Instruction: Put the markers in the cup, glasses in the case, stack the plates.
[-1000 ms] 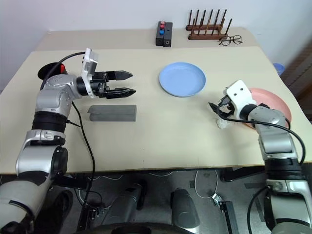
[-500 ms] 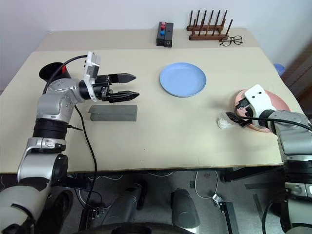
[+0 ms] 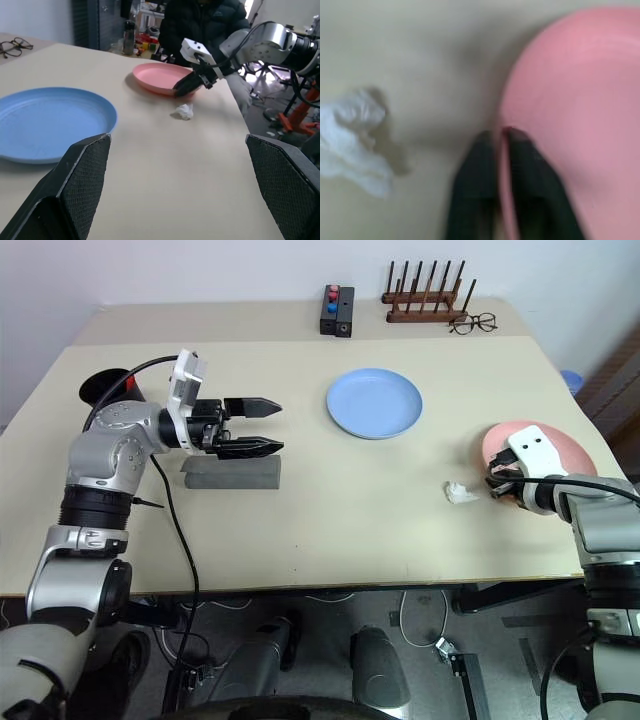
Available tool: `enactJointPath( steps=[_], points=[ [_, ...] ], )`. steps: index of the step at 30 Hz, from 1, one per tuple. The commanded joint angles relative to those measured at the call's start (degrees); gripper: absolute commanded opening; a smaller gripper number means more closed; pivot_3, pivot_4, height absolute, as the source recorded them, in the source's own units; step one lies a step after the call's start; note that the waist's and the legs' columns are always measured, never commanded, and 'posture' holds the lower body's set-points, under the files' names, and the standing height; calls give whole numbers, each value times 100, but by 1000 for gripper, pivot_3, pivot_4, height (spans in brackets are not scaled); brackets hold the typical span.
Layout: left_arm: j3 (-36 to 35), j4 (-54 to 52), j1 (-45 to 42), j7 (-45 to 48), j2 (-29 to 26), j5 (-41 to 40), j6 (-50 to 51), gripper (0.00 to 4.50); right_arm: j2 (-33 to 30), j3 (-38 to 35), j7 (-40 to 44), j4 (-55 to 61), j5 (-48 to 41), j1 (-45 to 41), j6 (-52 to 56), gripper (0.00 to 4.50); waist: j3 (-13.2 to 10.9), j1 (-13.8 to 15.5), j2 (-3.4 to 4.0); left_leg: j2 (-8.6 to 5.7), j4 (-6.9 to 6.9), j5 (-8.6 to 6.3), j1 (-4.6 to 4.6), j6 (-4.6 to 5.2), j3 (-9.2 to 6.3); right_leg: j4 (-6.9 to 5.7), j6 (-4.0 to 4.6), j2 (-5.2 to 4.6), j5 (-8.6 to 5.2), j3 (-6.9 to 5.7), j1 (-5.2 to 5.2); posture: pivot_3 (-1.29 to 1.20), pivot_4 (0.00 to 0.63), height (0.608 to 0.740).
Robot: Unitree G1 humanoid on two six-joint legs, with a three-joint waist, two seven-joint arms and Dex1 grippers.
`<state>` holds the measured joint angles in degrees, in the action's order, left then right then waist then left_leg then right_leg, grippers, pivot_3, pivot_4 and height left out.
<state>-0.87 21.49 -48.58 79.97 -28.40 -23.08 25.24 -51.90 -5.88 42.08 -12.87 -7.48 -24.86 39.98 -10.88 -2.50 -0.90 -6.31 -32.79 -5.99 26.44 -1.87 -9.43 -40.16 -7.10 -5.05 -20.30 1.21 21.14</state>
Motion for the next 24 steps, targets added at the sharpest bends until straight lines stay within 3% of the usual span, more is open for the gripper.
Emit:
enactJointPath(
  steps=[1,8,12,17,22,24],
  points=[
    [-223,-28,1,-236,-81,-70,-215,4500,130,-26,32,113,-61,-311,-357,49,0,-3,0,0,0,0,0,0,0,0,0,0,0,0,0,0,150,738],
    [-619,210,46,-1252,-28,67,-1019,4500,784,516,56,261,131,-1393,-1310,49,-2,-35,3,3,1,0,1,-1,2,0,0,0,0,3,9,0,150,738],
    [-705,109,274,-1717,-48,115,-1161,4500,1500,899,69,25,137,-2113,-1637,49,-2,-21,3,2,2,0,2,-1,2,1,0,0,0,4,8,0,150,738],
    [-715,-690,850,-1972,-114,-53,-870,4500,2302,1341,-73,-507,395,-2525,-2247,49,-2,12,2,-4,-1,1,6,-2,-3,4,-2,-1,1,2,5,0,150,738],
    [-787,-1269,1230,-2182,-213,-175,-638,4500,2644,1593,154,-1325,538,-2757,-2501,49,-3,5,4,-4,0,1,5,-2,-6,3,-1,0,2,1,8,0,150,738],
    [-838,-1455,1337,-2267,-240,-241,-554,4500,2676,1656,124,-1727,681,-2884,-2653,627,-3,-4,5,-4,4,1,4,-2,-5,3,-1,1,2,2,8,0,150,738]
  ],
)
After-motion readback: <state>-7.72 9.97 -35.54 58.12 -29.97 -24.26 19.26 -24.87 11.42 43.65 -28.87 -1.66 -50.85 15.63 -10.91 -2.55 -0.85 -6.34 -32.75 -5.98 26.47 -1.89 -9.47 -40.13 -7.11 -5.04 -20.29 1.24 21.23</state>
